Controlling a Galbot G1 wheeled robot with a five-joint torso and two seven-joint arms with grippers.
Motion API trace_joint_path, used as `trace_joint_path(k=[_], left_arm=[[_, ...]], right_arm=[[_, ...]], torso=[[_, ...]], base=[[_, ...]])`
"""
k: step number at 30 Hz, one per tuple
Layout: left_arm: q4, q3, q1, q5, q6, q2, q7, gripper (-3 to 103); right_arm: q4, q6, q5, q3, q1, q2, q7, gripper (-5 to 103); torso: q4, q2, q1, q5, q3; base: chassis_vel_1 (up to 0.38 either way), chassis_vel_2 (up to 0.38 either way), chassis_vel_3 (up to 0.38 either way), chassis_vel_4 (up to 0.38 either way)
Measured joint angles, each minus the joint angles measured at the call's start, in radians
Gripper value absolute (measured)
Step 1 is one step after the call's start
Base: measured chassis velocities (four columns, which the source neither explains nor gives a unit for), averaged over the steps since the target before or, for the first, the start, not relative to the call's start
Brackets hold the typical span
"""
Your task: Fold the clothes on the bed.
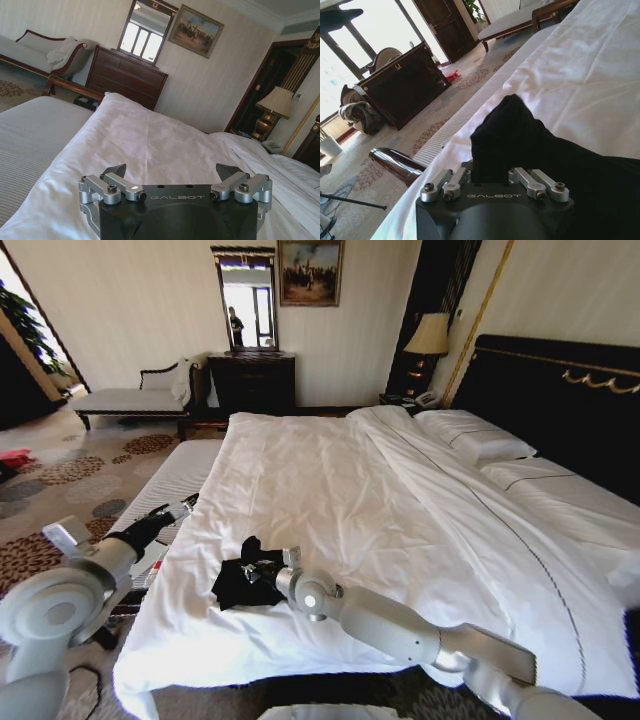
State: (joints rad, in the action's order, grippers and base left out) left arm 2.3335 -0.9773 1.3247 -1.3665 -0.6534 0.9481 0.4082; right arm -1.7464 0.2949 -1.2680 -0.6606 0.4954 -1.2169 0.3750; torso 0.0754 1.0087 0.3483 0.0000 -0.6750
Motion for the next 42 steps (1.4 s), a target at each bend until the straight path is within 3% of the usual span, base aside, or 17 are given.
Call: trace_joint_path(k=[3,6,8,12,13,14,19,21,25,27,32,35,38,42], left_arm=[[0.005,0.000,0.005,0.001,-0.001,0.003,0.000,100],[0.007,-0.003,0.009,0.001,-0.001,0.004,0.000,100],[0.009,-0.008,0.014,0.001,-0.002,0.006,0.000,100],[0.006,-0.012,0.015,0.000,-0.002,0.006,0.001,100],[0.004,-0.013,0.013,-0.004,-0.002,0.006,0.001,100],[0.004,-0.013,0.013,-0.004,-0.002,0.006,0.001,100],[-0.003,-0.004,0.005,-0.009,-0.002,0.007,0.005,100],[-0.022,0.020,0.001,-0.017,-0.010,0.018,0.011,100],[-0.044,0.072,0.016,0.005,-0.021,0.032,0.011,100],[-0.050,0.130,0.036,0.034,-0.038,0.046,0.003,100],[-0.065,0.192,0.039,0.052,-0.065,0.053,0.006,100],[-0.088,0.218,0.032,0.057,-0.069,0.056,0.008,100],[-0.161,0.307,0.008,0.048,-0.083,0.073,0.020,100],[-0.238,0.385,-0.022,0.046,-0.084,0.108,0.018,100]], right_arm=[[0.031,-0.010,0.012,-0.001,0.005,-0.026,-0.003,40],[0.050,-0.013,0.020,-0.002,0.006,-0.033,-0.006,46],[0.053,-0.015,0.020,-0.003,0.006,-0.034,-0.008,57],[0.036,-0.016,0.017,-0.006,0.006,-0.031,-0.008,68],[0.022,-0.017,0.015,-0.007,0.007,-0.028,-0.007,79],[0.022,-0.017,0.015,-0.007,0.007,-0.028,-0.007,79],[0.002,-0.020,0.014,-0.001,0.007,-0.012,-0.005,90],[-0.019,-0.034,0.013,0.036,0.014,0.041,-0.003,100],[-0.029,-0.052,0.003,0.104,0.039,0.117,0.037,100],[-0.031,-0.062,-0.011,0.193,0.072,0.183,0.094,100],[-0.032,-0.079,-0.026,0.351,0.133,0.266,0.150,100],[-0.037,-0.083,-0.034,0.421,0.161,0.292,0.162,100],[-0.064,-0.084,-0.066,0.576,0.229,0.333,0.185,100],[-0.090,-0.083,-0.088,0.679,0.282,0.353,0.199,100]], torso=[[-0.0003,0.000,0.000,0.0000,0.000],[-0.0003,0.000,0.000,0.0000,0.000],[-0.0001,0.000,0.000,0.0001,0.000],[-0.0001,0.000,0.000,0.0001,0.000],[-0.0002,0.000,0.000,0.0000,0.000],[-0.0002,0.000,0.000,0.0000,0.000],[-0.0003,0.000,0.000,0.0000,0.000],[-0.0004,0.000,0.000,0.0003,0.000],[0.0002,0.000,0.000,0.0003,0.000],[0.0000,0.000,0.000,0.0004,0.000],[0.0000,0.000,0.000,0.0007,0.000],[-0.0003,0.000,0.000,0.0006,0.000],[-0.0001,0.000,0.000,0.0005,0.000],[0.0001,0.000,0.000,0.0004,0.000]], base=[[0.000,0.000,0.000,0.000],[0.000,0.000,0.000,0.000],[0.000,0.000,0.000,0.000],[0.000,0.000,0.000,0.000],[0.000,0.000,0.000,0.000],[0.000,0.000,0.000,0.000],[0.000,0.000,0.000,0.000],[0.000,0.000,0.000,0.000],[0.000,0.000,0.000,0.000],[0.000,0.000,0.000,0.000],[0.000,0.000,0.000,0.000],[0.000,0.000,0.000,0.000],[0.000,0.000,0.000,0.000],[0.000,0.000,0.000,0.000]])
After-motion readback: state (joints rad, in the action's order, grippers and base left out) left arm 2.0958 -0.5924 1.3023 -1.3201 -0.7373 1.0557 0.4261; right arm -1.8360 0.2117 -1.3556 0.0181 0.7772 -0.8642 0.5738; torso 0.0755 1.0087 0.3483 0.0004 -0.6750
